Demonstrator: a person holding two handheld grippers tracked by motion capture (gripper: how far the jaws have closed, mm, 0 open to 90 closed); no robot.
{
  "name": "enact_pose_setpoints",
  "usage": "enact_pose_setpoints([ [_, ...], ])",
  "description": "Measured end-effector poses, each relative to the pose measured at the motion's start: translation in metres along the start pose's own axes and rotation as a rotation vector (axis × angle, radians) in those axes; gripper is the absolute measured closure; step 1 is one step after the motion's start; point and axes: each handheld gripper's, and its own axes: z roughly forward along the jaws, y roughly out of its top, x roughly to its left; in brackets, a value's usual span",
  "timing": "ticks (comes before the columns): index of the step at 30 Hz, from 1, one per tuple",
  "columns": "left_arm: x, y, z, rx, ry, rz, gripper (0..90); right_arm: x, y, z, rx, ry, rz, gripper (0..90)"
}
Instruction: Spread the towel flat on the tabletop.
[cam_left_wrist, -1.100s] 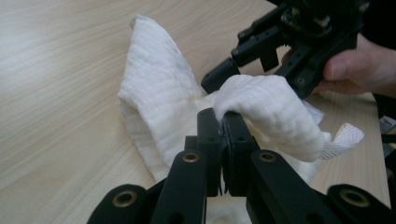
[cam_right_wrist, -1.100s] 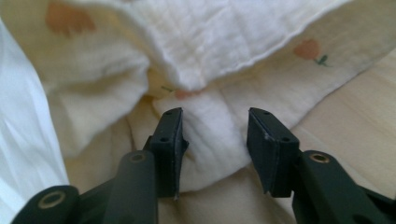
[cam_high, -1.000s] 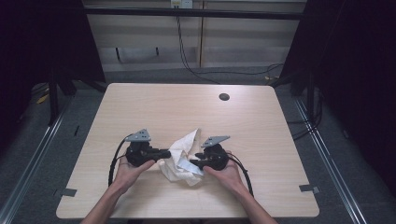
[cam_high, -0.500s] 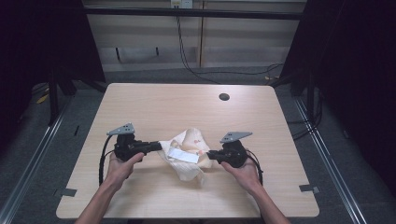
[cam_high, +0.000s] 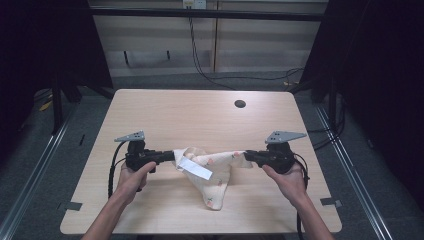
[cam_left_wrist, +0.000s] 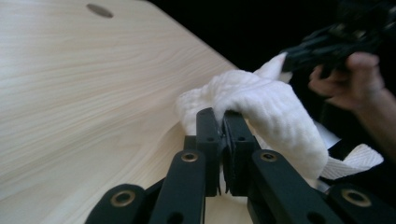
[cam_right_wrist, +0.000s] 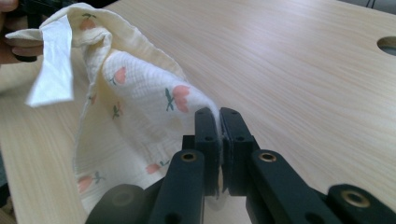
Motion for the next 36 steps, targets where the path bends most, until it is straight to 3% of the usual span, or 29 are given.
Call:
enact_pose_setpoints([
  [3, 0.006, -0.005, 0.005, 0.028, 0.06, -0.012, 78.5, -0.002, -0.011, 0.014, 0.031, -0.004, 0.008, 86.6],
  [7, 0.009, -0.005, 0.003, 0.022, 0.123, -0.027, 66.5, -0.006, -0.027, 0.033, 0.072, -0.007, 0.029, 86.4],
  [13, -0.005, 0.0, -0.002, 0.039, 0.163, 0.033, 59.2, -0.004, -0.04, 0.049, 0.132, 0.019, 0.021, 79.5],
  [15, -0.013, 0.0, -0.002, 0.047, 0.156, 0.053, 58.3, -0.002, -0.039, 0.048, 0.132, 0.031, 0.008, 71.9],
  [18, -0.023, -0.001, 0.001, 0.083, 0.162, 0.092, 59.1, -0.002, -0.035, 0.039, 0.08, 0.041, 0.009, 65.2],
  [23, -0.029, -0.004, 0.016, 0.117, 0.139, 0.109, 61.5, -0.005, -0.023, 0.04, 0.045, 0.038, 0.016, 64.0],
  [26, -0.028, -0.01, 0.032, 0.161, 0.12, 0.112, 60.5, -0.008, -0.02, 0.056, 0.066, 0.044, 0.019, 62.0],
  [30, -0.028, -0.016, 0.047, 0.212, 0.045, 0.121, 61.1, -0.01, -0.024, 0.085, 0.116, 0.063, 0.018, 63.8],
  [33, -0.028, -0.019, 0.049, 0.232, 0.056, 0.125, 61.0, -0.01, -0.031, 0.099, 0.159, 0.052, 0.005, 65.5],
  [36, -0.025, -0.022, 0.052, 0.253, 0.117, 0.138, 58.1, -0.008, -0.039, 0.103, 0.183, 0.053, 0.013, 65.5],
])
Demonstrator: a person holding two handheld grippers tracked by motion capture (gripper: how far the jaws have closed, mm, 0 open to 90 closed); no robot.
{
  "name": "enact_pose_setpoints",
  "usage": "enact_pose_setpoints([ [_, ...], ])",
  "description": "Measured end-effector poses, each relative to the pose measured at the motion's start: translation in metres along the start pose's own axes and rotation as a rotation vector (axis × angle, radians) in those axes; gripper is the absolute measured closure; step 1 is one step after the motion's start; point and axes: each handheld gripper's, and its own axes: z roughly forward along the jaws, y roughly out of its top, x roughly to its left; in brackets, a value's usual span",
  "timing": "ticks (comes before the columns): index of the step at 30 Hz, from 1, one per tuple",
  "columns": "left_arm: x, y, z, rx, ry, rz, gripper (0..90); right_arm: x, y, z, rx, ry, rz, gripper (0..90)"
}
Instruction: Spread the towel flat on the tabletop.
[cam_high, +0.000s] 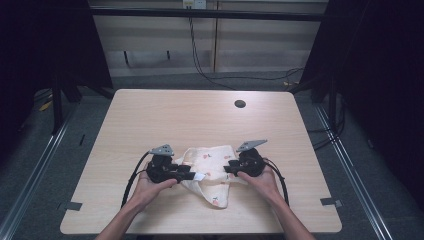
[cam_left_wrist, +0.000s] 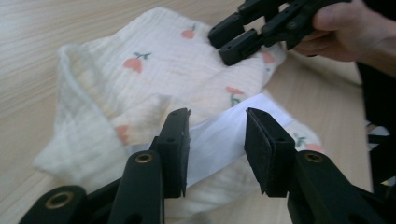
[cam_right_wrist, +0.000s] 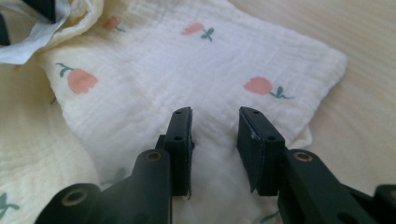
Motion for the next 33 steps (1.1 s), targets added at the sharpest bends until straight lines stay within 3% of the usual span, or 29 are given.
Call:
enact_pose_setpoints([
  [3, 0.008, -0.003, -0.001, -0.001, 0.046, -0.019, 55.4, 0.004, -0.004, -0.002, -0.006, -0.005, 0.015, 66.0],
  [4, 0.01, -0.003, -0.002, -0.002, 0.05, -0.03, 55.4, 0.006, -0.005, -0.004, 0.004, -0.011, 0.011, 66.9],
  [7, 0.01, -0.003, -0.012, -0.012, 0.054, -0.013, 58.7, 0.014, -0.01, -0.01, 0.025, -0.023, 0.002, 70.1],
  [11, 0.008, 0.0, -0.03, -0.063, 0.062, 0.005, 64.0, 0.022, -0.02, -0.019, 0.039, -0.028, -0.012, 78.9],
  [14, 0.01, 0.003, -0.041, -0.112, 0.102, 0.011, 68.9, 0.029, -0.029, -0.027, 0.035, -0.027, -0.013, 82.2],
  [16, 0.012, 0.005, -0.04, -0.11, 0.131, 0.01, 68.1, 0.035, -0.034, -0.032, 0.044, -0.04, -0.017, 82.9],
  [19, 0.01, 0.009, -0.026, -0.083, 0.13, 0.014, 54.2, 0.038, -0.04, -0.038, 0.05, -0.039, -0.017, 81.2],
  [21, 0.006, 0.012, -0.017, -0.062, 0.122, 0.037, 54.7, 0.038, -0.041, -0.039, 0.037, -0.042, -0.016, 76.5],
  [24, 0.008, 0.014, -0.011, -0.046, 0.125, 0.037, 56.4, 0.034, -0.037, -0.046, -0.031, -0.044, -0.005, 70.8],
  [27, 0.015, 0.01, -0.01, -0.043, 0.112, 0.009, 58.7, 0.025, -0.029, -0.058, -0.078, -0.084, 0.004, 69.3],
  [29, 0.016, 0.006, -0.011, -0.047, 0.109, -0.002, 59.1, 0.013, -0.025, -0.064, -0.102, -0.123, 0.026, 67.8],
  [33, 0.017, 0.002, -0.02, -0.063, 0.109, -0.003, 60.4, -0.017, -0.024, -0.059, -0.107, -0.144, 0.078, 61.9],
])
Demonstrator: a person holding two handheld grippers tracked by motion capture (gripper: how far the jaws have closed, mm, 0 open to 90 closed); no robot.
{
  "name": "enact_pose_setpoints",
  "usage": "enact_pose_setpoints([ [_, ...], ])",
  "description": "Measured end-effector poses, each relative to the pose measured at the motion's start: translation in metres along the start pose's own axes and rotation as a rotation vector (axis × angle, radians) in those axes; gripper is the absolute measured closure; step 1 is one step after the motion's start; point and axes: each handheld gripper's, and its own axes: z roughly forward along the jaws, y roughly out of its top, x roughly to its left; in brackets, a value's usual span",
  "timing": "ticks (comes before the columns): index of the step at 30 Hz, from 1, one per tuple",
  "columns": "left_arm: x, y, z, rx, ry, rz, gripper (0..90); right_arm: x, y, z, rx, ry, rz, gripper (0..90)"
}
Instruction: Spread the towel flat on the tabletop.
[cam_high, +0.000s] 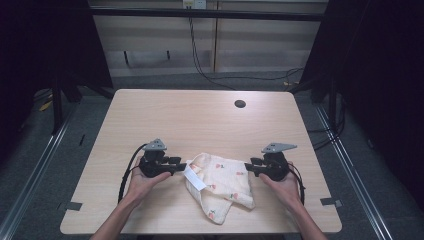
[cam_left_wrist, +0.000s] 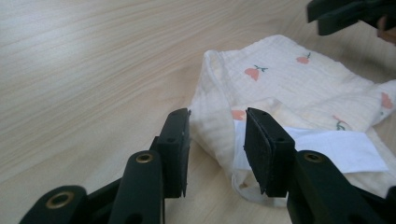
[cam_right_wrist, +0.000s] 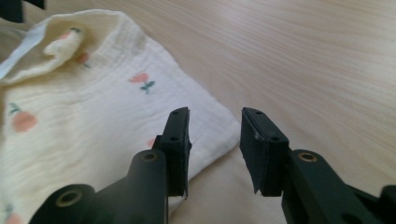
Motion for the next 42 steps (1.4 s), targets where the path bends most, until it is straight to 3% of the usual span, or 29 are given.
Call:
enact_pose_setpoints([
  [3, 0.001, 0.0, -0.008, -0.025, -0.01, -0.002, 64.6, -0.011, 0.001, 0.012, 0.004, 0.004, 0.011, 60.3],
  [9, 0.005, -0.004, -0.014, -0.031, -0.015, -0.011, 73.2, -0.01, -0.003, 0.034, 0.016, -0.003, 0.021, 60.2],
  [13, 0.003, -0.008, -0.012, -0.022, -0.018, -0.016, 70.8, -0.006, -0.002, 0.037, 0.034, -0.014, -0.004, 60.0],
  [17, 0.004, -0.012, -0.005, 0.003, -0.03, -0.037, 61.7, -0.006, -0.004, 0.038, 0.04, -0.027, -0.028, 62.0],
  [23, -0.005, -0.013, 0.008, 0.026, -0.047, -0.022, 56.3, -0.005, -0.005, 0.039, 0.035, 0.01, -0.02, 82.3],
  [27, -0.008, -0.015, 0.019, 0.056, -0.04, -0.004, 55.7, -0.004, -0.005, 0.04, 0.034, 0.043, -0.008, 86.5],
  [30, -0.005, -0.015, 0.024, 0.062, -0.026, -0.013, 60.5, -0.004, -0.003, 0.037, 0.011, 0.059, 0.003, 86.8],
  [33, 0.003, -0.015, 0.024, 0.053, -0.059, -0.044, 72.7, -0.005, 0.0, 0.032, -0.02, 0.072, 0.023, 86.9],
  [36, 0.002, -0.015, 0.024, 0.049, -0.069, -0.034, 82.9, -0.005, 0.0, 0.028, -0.039, 0.071, 0.029, 87.0],
  [42, 0.002, -0.007, 0.01, -0.023, -0.074, -0.038, 87.2, -0.006, 0.004, 0.019, -0.08, 0.072, 0.042, 87.0],
])
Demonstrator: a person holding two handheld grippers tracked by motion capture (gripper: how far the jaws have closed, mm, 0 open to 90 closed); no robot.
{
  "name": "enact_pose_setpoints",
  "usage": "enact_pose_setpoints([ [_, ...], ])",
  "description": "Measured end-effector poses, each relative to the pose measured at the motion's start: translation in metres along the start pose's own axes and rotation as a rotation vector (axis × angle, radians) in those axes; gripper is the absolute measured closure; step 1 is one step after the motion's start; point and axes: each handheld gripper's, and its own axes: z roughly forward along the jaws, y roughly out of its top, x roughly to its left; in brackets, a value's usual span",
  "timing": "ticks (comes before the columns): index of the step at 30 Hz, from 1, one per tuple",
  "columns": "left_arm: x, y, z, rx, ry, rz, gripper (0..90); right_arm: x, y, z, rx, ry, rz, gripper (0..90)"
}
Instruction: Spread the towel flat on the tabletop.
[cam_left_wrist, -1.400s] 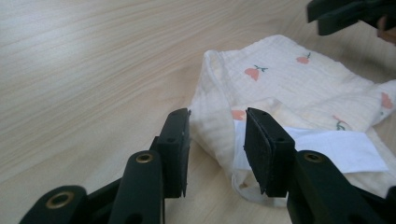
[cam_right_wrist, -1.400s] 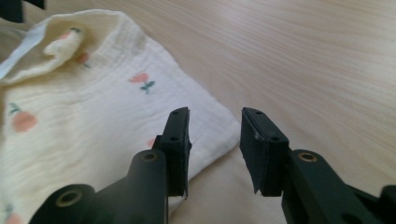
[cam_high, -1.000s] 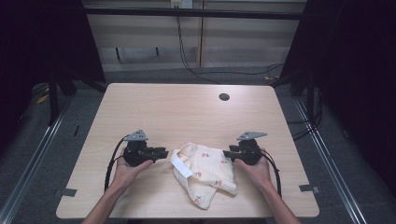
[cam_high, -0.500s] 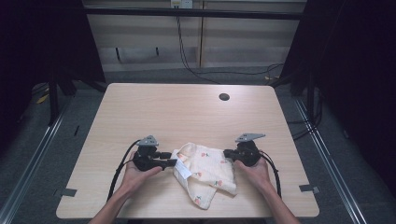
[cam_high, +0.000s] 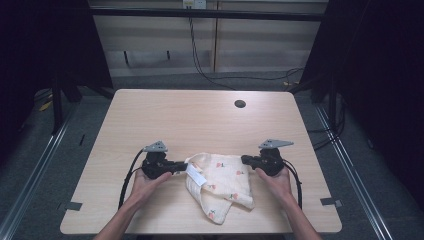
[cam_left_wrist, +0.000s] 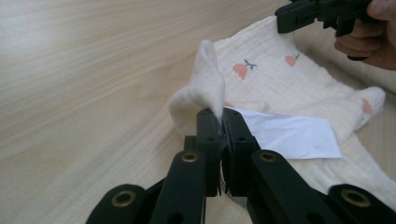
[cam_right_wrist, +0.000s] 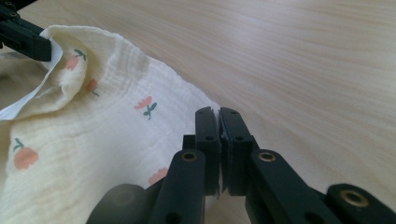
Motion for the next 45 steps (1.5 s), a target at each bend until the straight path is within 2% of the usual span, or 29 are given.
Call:
enact_pose_setpoints([
  [6, -0.004, 0.011, -0.017, -0.041, 0.019, 0.031, 87.0, 0.002, 0.008, -0.015, -0.053, 0.009, 0.002, 87.1],
  [9, -0.005, 0.017, -0.024, -0.074, 0.016, 0.021, 86.5, 0.004, 0.015, -0.022, -0.081, 0.015, 0.001, 87.2],
  [11, -0.008, 0.022, -0.03, -0.113, -0.01, 0.002, 86.5, 0.005, 0.02, -0.026, -0.102, 0.023, 0.002, 87.3],
  [14, -0.013, 0.028, -0.035, -0.107, 0.016, 0.035, 86.6, 0.007, 0.03, -0.031, -0.128, 0.03, -0.011, 87.3],
  [17, -0.01, 0.031, -0.039, -0.108, 0.04, 0.045, 86.5, 0.009, 0.038, -0.037, -0.149, 0.03, -0.014, 87.3],
  [20, -0.008, 0.034, -0.046, -0.125, 0.041, 0.045, 86.4, 0.01, 0.047, -0.044, -0.16, 0.026, -0.026, 87.3],
  [25, -0.01, 0.043, -0.055, -0.108, 0.063, 0.08, 86.5, 0.01, 0.061, -0.059, -0.192, 0.018, -0.036, 87.4],
  [31, -0.013, 0.053, -0.061, -0.133, 0.07, 0.093, 86.2, 0.013, 0.078, -0.072, -0.207, 0.013, -0.069, 87.4],
  [36, -0.016, 0.061, -0.065, -0.154, 0.068, 0.11, 85.9, 0.015, 0.09, -0.081, -0.231, 0.011, -0.077, 87.4],
  [41, -0.021, 0.071, -0.072, -0.187, 0.063, 0.137, 85.2, 0.017, 0.1, -0.095, -0.275, 0.022, -0.076, 87.5],
  [45, -0.023, 0.081, -0.075, -0.196, 0.069, 0.149, 85.7, 0.021, 0.112, -0.104, -0.298, 0.013, -0.1, 87.5],
])
